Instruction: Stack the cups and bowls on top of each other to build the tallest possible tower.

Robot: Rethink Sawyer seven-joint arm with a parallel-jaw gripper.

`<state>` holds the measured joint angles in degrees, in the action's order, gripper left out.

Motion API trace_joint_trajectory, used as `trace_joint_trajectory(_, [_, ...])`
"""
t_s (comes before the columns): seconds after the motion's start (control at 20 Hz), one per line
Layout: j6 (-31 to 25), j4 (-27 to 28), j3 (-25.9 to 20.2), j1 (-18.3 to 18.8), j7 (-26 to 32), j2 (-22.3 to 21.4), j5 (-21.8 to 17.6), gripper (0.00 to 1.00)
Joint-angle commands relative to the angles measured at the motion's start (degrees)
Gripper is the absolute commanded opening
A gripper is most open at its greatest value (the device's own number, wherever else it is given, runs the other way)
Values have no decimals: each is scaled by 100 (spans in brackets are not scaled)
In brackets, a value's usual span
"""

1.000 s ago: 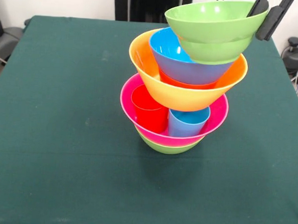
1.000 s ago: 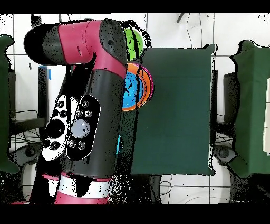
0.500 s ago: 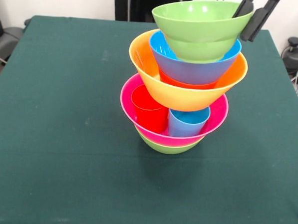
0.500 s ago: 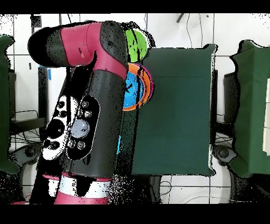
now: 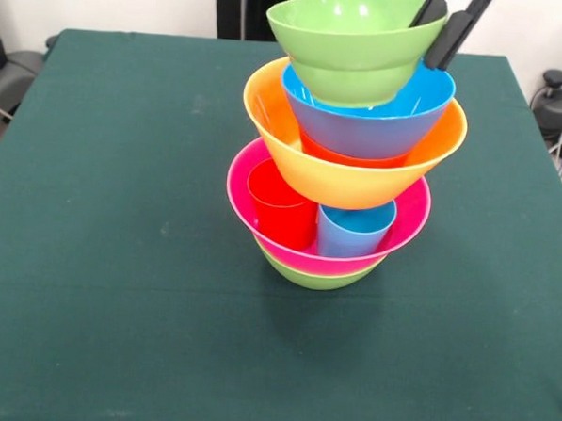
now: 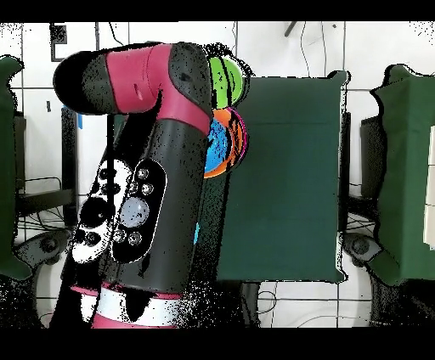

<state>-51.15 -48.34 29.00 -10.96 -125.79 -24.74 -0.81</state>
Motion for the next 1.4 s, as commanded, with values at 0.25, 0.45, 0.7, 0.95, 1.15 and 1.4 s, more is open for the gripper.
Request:
trace_joint_trajectory(0.25, [115,-983,-597,-94,472,-129,-386,0])
trace_joint_trajectory(0.45, [161,-1059,-619,-108,430,-157,-381,0])
trace_joint_trajectory(0.7, [243,-1093,-670,-96,384,-158,-352,0])
trace_joint_trajectory(0.95, [279,-1130,-691,-99,339,-169,-329,0])
trace_joint_trajectory(1.15, [304,-1143,-696,-99,298,-173,-324,0])
trace_joint_trajectory(1.4, [313,-1155,-679,-122,261,-172,-334,0])
